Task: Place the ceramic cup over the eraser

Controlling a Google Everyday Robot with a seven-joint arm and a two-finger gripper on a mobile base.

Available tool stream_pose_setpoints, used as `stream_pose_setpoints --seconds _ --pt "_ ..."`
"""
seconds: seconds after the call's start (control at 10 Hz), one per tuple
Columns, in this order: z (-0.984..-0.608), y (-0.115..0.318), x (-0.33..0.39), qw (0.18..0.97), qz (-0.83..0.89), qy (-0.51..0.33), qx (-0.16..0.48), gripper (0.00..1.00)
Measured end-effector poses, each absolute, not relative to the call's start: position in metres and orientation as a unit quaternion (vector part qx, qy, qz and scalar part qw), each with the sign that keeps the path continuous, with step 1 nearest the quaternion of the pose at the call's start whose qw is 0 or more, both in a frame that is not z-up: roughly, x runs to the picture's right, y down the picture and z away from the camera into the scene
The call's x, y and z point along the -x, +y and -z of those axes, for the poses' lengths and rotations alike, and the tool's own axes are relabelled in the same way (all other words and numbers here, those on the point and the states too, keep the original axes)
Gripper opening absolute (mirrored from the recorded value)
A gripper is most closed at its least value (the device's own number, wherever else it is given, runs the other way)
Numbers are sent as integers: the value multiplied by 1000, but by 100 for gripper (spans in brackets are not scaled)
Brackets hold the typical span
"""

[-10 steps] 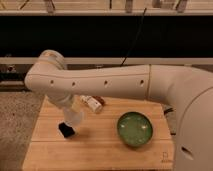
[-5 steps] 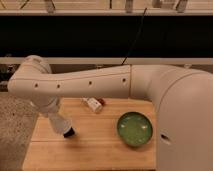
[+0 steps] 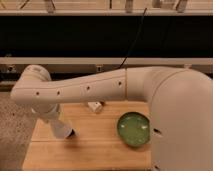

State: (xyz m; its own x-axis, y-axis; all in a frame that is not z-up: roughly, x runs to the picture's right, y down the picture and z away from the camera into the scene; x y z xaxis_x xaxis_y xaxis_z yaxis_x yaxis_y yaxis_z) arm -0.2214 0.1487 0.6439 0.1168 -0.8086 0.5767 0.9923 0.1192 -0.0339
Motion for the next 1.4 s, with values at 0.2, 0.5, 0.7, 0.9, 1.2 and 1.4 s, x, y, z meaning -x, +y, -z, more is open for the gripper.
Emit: stream_pose_setpoints --seconds 0.2,0.5,0.7,0.9,1.2,1.4 --pt "-654 157 221 714 633 -213 211 2" --pt "-668 160 222 713 635 -212 209 2" --pt "-676 165 221 708 638 -215 213 11" --pt "-684 170 219 704 639 -219 218 31" --pt "-693 174 213 702 639 -226 220 60" --pt "-698 173 208 702 637 -231 219 79"
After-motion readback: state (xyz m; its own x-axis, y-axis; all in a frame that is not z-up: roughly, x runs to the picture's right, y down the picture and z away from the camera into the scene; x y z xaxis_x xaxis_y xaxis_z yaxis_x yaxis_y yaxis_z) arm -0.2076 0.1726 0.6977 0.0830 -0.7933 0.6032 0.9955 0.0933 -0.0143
